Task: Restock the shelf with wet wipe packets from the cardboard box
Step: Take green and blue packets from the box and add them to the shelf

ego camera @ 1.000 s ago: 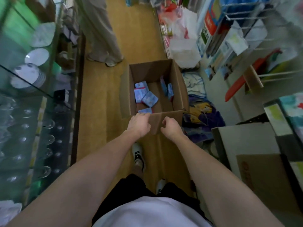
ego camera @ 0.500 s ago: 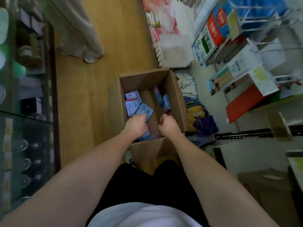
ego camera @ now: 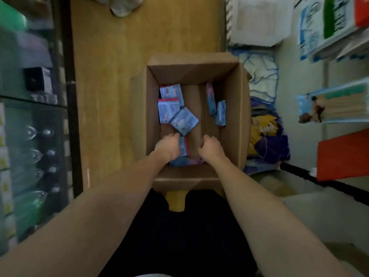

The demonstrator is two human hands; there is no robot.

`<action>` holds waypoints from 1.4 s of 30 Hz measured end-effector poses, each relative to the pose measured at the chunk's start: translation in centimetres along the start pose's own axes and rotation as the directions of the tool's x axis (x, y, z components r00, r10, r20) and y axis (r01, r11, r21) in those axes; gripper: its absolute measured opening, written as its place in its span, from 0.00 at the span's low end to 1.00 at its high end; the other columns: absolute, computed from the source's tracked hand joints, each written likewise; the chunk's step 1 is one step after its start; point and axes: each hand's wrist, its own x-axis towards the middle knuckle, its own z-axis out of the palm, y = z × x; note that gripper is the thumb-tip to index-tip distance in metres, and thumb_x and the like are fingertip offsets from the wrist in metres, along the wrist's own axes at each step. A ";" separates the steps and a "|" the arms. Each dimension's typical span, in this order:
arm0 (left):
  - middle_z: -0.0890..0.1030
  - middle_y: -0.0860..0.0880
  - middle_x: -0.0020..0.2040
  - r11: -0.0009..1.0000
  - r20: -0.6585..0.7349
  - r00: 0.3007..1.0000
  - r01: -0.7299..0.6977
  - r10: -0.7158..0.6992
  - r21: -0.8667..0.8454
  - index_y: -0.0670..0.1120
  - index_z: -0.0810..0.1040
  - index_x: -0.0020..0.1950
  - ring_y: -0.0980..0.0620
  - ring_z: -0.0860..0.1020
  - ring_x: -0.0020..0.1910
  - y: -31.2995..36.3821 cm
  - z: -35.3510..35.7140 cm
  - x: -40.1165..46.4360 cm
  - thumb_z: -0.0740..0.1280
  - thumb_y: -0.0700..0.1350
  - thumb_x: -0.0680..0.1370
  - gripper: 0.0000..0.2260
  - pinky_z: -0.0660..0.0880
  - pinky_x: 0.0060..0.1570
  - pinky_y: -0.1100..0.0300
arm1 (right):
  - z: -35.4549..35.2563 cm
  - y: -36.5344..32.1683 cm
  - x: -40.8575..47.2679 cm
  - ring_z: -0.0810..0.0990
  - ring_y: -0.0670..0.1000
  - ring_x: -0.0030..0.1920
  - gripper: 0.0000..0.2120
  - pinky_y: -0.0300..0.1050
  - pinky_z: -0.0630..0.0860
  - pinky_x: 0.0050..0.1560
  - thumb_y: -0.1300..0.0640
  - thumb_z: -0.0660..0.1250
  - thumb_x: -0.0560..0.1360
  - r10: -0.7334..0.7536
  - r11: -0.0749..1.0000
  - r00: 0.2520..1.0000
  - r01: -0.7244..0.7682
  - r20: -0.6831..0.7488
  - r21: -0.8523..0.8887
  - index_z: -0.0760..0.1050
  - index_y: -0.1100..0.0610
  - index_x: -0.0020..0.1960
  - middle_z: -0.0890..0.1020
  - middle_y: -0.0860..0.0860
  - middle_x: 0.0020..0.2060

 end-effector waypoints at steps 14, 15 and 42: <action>0.65 0.43 0.70 0.982 0.092 0.978 0.183 -0.186 0.042 0.45 0.62 0.74 0.40 0.65 0.70 -3.8 6.4 9.0 0.72 0.46 0.74 0.32 0.65 0.65 0.45 | 7.8 2.7 7.9 0.74 0.59 0.61 0.26 0.55 0.72 0.62 0.40 0.75 0.70 -0.074 0.965 0.889 0.178 0.452 -0.192 0.72 0.52 0.61 0.76 0.55 0.60; 0.64 0.43 0.71 0.980 0.090 0.977 0.191 -0.196 0.065 0.45 0.62 0.74 0.40 0.64 0.70 -3.7 6.6 9.3 0.72 0.46 0.74 0.32 0.64 0.66 0.45 | 7.9 2.9 8.4 0.74 0.58 0.61 0.27 0.55 0.72 0.62 0.39 0.74 0.71 -0.079 0.961 0.878 0.193 0.473 -0.198 0.72 0.52 0.62 0.75 0.55 0.61; 0.79 0.40 0.59 0.985 0.090 0.982 0.170 -0.167 -0.022 0.44 0.74 0.63 0.38 0.78 0.57 -1.1 0.2 6.8 0.67 0.47 0.77 0.16 0.75 0.52 0.50 | 1.7 1.5 7.1 0.78 0.61 0.59 0.17 0.49 0.72 0.48 0.52 0.67 0.79 -0.233 0.788 0.885 0.415 0.404 -0.454 0.71 0.58 0.65 0.79 0.58 0.59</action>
